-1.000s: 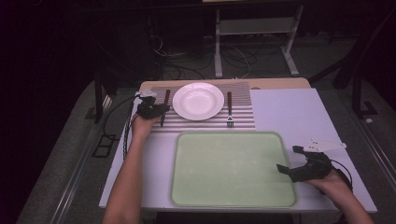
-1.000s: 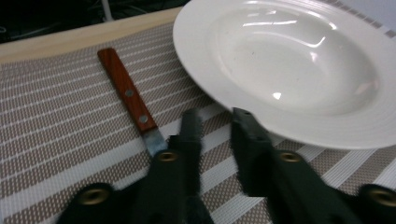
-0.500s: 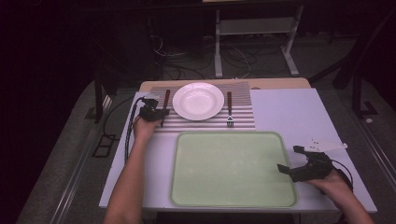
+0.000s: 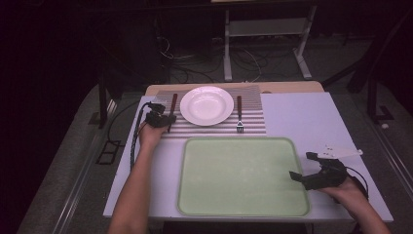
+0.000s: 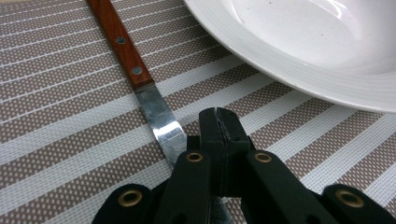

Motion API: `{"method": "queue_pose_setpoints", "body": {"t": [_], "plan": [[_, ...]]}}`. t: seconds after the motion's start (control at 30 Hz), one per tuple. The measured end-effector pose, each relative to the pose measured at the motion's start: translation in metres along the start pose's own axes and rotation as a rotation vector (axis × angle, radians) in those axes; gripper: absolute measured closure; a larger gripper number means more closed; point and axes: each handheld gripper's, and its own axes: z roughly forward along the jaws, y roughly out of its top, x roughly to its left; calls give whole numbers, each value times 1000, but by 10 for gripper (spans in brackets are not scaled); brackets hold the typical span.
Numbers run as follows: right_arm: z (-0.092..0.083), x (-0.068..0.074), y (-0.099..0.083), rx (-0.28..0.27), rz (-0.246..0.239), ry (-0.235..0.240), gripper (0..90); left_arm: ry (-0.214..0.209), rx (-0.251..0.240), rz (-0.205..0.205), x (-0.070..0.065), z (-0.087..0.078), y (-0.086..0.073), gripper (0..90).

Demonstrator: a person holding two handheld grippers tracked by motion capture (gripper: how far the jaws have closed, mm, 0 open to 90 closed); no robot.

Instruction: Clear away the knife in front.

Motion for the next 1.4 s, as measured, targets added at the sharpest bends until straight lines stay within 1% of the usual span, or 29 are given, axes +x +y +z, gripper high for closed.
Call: {"method": "queue_pose_setpoints", "body": {"t": [0.37, 0.5, 0.83, 0.97, 1.1, 1.2, 1.27, 1.3, 1.33, 1.4], "plan": [[0, 0, 0, 0, -1, -1, 0, 16, -3, -22, 8, -6, -4, 894], [0, 0, 0, -1, -1, 0, 0, 16, -11, -45, 13, -8, -6, 894], [0, 0, 0, 0, -1, 0, 0, 30, -24, -85, 24, -15, -13, 894], [0, 0, 0, 1, -2, 0, 0, 29, -28, -88, 25, -16, -13, 894], [0, 0, 0, 1, -1, 1, 0, 26, -27, -82, 25, -15, -13, 892], [-1, 0, 0, -2, -1, 1, 0, 18, -32, -75, 23, -16, -12, 841], [-1, -1, 0, -3, 0, 1, 0, 16, -36, -67, 22, -16, -10, 826], [-1, -1, 0, -3, 2, 1, 0, 12, -39, -64, 22, -16, -8, 796], [-1, -1, 0, -3, 2, 1, 0, 10, -33, -63, 22, -16, -7, 796], [-1, -1, 0, -5, 3, 2, 0, 7, -37, -61, 23, -17, -4, 738]]}}
